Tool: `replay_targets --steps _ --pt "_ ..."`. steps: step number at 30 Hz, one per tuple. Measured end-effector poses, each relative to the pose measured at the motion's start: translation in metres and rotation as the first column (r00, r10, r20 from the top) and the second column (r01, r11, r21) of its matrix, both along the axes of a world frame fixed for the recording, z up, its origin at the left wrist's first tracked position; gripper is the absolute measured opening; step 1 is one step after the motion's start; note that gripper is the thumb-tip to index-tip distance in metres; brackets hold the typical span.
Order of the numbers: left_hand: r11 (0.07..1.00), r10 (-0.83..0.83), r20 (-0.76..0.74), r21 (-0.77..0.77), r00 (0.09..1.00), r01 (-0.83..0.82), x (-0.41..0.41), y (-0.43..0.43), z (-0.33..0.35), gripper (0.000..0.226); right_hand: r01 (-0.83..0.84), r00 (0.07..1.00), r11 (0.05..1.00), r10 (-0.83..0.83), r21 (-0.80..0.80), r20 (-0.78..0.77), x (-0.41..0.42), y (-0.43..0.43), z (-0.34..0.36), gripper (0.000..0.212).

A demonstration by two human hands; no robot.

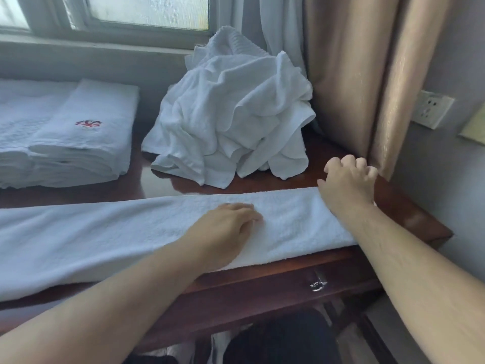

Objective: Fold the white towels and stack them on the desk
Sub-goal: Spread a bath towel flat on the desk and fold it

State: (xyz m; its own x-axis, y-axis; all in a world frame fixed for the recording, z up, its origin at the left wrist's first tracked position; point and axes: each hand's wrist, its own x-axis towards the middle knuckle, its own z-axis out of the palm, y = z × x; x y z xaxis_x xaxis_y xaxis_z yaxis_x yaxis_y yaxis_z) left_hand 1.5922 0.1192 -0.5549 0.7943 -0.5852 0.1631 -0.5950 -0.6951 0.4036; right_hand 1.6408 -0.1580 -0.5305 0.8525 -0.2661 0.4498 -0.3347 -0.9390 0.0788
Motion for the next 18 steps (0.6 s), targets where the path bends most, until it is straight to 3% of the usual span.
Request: replay_targets --steps 2,4,6,9,12,14,16,18 --pt "0.999 -0.005 0.120 0.046 0.993 0.000 0.005 0.002 -0.001 0.037 -0.065 0.997 0.981 0.072 0.183 -0.036 -0.008 0.013 -0.003 0.037" --pt "0.994 0.003 0.169 0.112 0.986 -0.022 0.006 0.002 -0.009 0.042 -0.060 0.956 0.924 0.162 0.377 -0.244 -0.021 0.020 -0.017 0.063" --pt "0.983 0.034 0.106 0.175 0.994 -0.052 0.007 0.001 -0.014 0.051 -0.023 0.892 0.912 0.204 0.410 -0.403 -0.034 0.018 -0.027 0.074" --pt "0.964 0.051 0.036 0.260 0.998 -0.059 0.010 -0.001 -0.014 0.063 -0.014 0.892 0.911 0.197 0.412 -0.406 -0.044 0.011 -0.025 0.071" --pt "0.957 0.059 0.022 0.282 0.998 -0.063 0.009 -0.003 -0.013 0.068 -0.027 0.961 0.875 0.156 0.482 -0.230 -0.064 0.016 -0.027 0.061" --pt "0.958 0.065 0.033 0.276 0.997 -0.072 0.009 -0.003 -0.015 0.068 -0.091 0.995 0.808 0.089 0.582 0.033 -0.091 0.024 -0.037 0.050" --pt "0.960 0.063 0.045 0.270 0.997 -0.073 0.010 -0.003 -0.015 0.068 -0.170 0.950 0.748 -0.048 0.642 0.307 -0.116 0.035 -0.044 0.037" --pt "0.961 0.055 0.059 0.268 0.997 -0.069 0.008 -0.004 -0.015 0.067 -0.200 0.896 0.593 -0.212 0.780 0.391 -0.131 0.047 -0.043 0.031"
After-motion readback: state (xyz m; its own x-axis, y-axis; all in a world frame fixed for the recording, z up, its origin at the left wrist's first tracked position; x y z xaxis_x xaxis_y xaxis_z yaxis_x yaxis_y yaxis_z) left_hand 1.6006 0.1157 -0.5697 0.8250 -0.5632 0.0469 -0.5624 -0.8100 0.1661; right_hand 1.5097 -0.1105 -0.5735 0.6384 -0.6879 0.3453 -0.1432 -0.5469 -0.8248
